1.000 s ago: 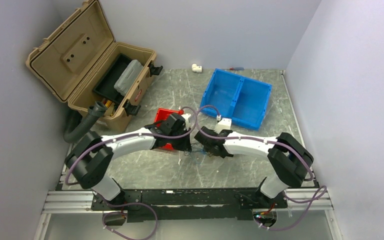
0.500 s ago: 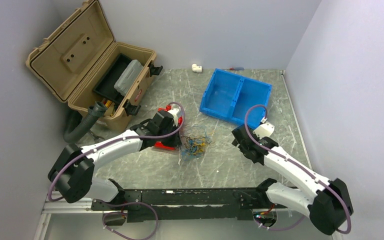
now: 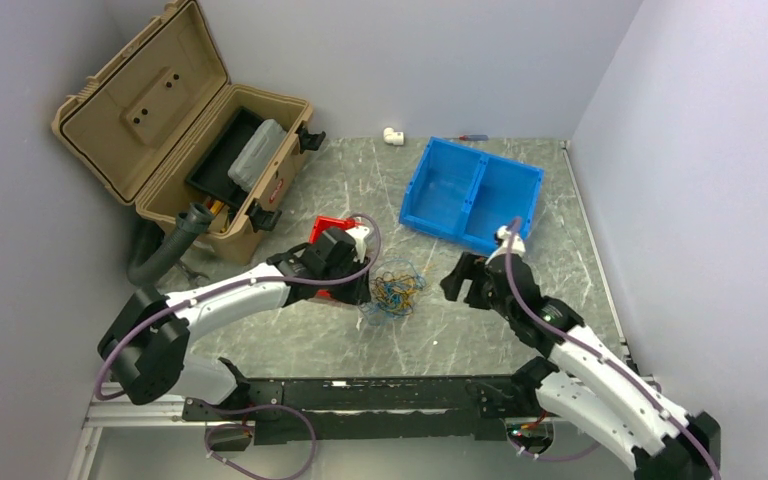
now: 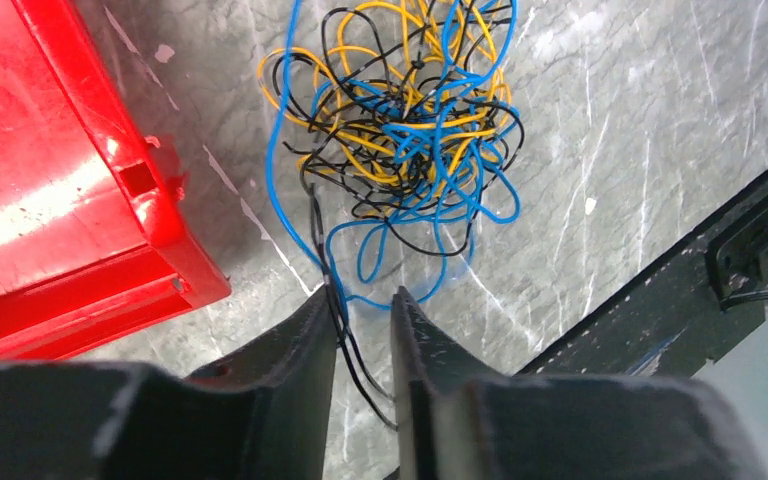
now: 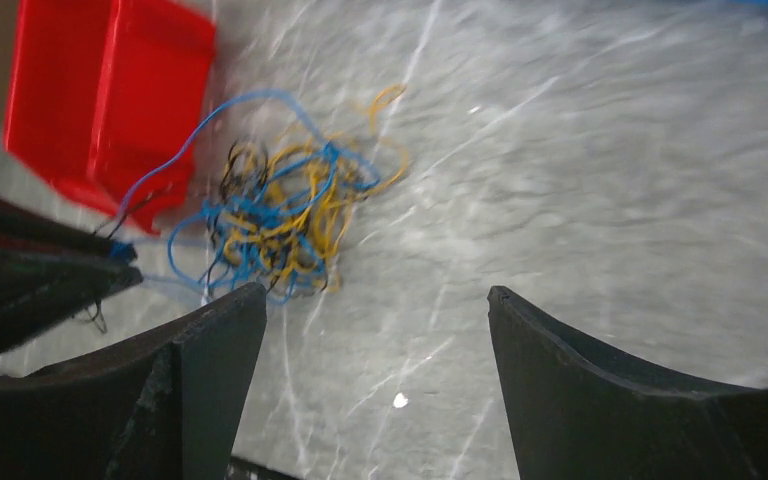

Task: Untangle the cables
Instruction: Untie the cable.

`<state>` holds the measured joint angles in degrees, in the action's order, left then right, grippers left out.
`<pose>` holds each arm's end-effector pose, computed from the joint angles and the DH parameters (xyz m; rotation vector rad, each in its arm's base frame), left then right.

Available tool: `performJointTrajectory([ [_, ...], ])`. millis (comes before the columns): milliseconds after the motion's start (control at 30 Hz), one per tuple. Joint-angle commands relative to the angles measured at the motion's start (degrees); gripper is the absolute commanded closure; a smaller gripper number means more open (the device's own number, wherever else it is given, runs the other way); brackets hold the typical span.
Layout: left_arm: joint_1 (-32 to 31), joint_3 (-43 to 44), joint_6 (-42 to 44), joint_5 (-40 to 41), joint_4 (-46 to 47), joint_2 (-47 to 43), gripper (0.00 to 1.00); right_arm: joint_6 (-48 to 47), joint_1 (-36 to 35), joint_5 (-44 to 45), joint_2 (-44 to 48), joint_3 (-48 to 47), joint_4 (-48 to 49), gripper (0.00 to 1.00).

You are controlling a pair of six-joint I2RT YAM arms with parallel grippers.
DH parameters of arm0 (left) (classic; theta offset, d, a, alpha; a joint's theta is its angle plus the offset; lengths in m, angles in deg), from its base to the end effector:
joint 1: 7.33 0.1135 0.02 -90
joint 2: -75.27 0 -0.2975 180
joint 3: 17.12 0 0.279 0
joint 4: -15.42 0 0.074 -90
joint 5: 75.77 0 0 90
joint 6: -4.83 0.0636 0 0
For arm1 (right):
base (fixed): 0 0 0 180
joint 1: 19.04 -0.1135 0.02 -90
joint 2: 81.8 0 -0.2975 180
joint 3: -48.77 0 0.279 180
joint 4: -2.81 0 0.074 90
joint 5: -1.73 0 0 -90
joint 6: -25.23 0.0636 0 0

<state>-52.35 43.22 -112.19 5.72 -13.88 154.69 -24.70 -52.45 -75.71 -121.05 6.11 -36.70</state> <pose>0.2195 -0.2330 0.2124 0.4690 2.5011 -0.7216 0.1563 0.0865 0.2381 0.2531 2.2106 0.4797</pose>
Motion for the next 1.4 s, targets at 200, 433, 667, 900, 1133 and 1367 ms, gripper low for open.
performJointTrajectory([
  [200,-2.4,5.1,2.8,8.3,-3.4,-4.1,0.46,-5.1,-3.1,-18.0,-10.7,3.8,17.1,0.18],
  [433,-2.3,9.8,5.1,7.8,-4.5,-4.6,0.02,-4.9,-3.5,-20.3,-11.1,7.2,20.8,0.18],
  [667,-2.3,12.7,6.3,2.4,-2.6,0.5,0.01,-3.5,-3.9,-20.3,-8.2,10.1,24.0,0.18],
  [900,-2.2,13.2,4.8,-1.2,-0.2,10.3,0.08,-2.2,-3.9,-20.0,-6.3,12.5,26.6,0.19],
  [1133,-1.8,13.1,2.8,-5.5,3.3,17.5,0.15,1.6,-3.9,-23.0,-8.5,19.2,37.4,0.21],
  [1367,-1.8,13.4,2.2,-7.3,4.5,19.1,0.26,1.4,-3.9,-22.8,-12.8,19.8,40.8,0.25],
])
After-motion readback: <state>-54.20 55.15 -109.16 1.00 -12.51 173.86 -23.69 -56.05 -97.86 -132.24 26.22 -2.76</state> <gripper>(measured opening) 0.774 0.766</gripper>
